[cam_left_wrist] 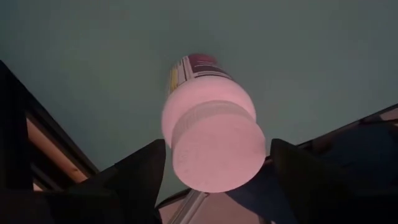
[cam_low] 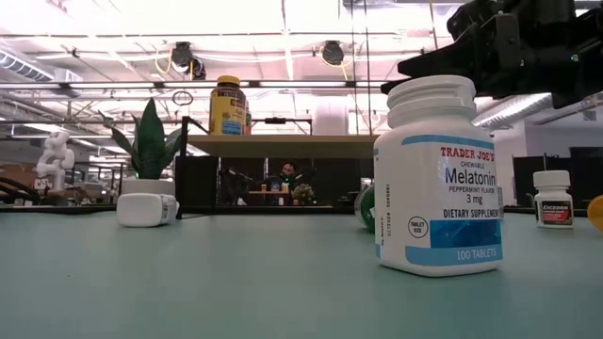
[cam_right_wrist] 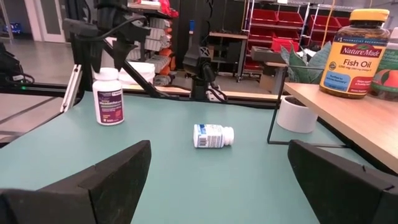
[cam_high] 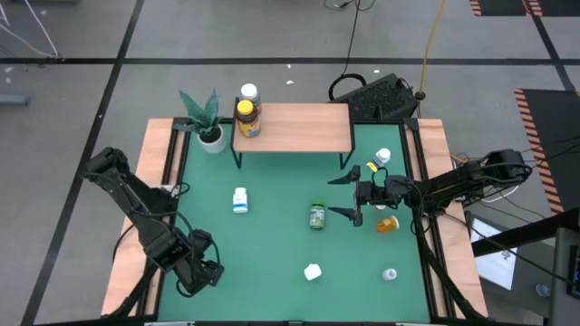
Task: Pick and place medicine bottles onto shelf by color
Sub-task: Put the violet pill bottle on the shelf
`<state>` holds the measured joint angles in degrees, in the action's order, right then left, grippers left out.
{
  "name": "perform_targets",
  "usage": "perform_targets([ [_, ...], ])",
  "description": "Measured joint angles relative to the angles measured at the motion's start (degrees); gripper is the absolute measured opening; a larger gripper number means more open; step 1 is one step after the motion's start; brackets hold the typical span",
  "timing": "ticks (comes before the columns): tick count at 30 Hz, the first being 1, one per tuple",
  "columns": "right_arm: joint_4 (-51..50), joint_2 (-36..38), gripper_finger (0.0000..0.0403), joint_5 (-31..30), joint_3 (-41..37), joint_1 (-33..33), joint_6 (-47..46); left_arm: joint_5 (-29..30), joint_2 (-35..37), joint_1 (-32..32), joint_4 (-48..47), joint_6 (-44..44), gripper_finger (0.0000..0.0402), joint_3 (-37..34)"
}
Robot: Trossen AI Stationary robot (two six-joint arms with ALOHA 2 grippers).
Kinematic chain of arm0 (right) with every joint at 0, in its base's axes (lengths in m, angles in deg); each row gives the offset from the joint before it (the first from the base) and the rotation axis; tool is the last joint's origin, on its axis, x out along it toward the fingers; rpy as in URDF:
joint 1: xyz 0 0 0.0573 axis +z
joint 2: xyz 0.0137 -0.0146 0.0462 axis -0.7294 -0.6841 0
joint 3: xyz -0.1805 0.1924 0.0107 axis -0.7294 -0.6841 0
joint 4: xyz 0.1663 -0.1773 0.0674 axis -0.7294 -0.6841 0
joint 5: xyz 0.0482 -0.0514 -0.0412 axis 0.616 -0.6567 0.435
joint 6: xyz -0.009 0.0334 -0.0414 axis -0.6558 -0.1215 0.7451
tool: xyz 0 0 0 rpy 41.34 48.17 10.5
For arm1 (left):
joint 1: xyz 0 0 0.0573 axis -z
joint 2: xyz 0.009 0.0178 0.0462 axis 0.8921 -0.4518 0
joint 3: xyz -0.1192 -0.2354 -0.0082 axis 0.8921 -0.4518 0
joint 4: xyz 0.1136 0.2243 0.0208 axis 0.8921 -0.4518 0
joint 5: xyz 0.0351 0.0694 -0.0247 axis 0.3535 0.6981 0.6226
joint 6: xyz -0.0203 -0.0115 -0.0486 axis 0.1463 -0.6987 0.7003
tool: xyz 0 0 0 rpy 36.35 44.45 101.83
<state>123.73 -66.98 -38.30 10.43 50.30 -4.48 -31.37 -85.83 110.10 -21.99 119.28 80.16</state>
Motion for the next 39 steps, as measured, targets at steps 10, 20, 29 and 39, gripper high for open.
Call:
perform_targets([
  [10, 0.0, 0.0, 0.0375, 0.0, 0.0, 0.0, 0.0, -3.9, -4.6, -1.1, 0.1, -4.7, 0.0291, 0.1],
  [20, 0.7, 0.0, 0.0375, 0.0, 0.0, 0.0, -0.4, -4.1, -4.4, -3.5, 0.1, -9.7, 0.0237, 0.1],
  [29, 4.1, 0.0, 0.0375, 7.2, 0.0, 0.0, -2.8, -3.6, -4.4, -5.0, 0.0, -15.9, 0.0251, 0.1],
  [39, 2.2, -2.9, 0.0375, 10.3, 3.6, 0.0, -8.3, 0.7, -4.3, -9.6, -0.1, -27.2, 0.0238, 1.6],
])
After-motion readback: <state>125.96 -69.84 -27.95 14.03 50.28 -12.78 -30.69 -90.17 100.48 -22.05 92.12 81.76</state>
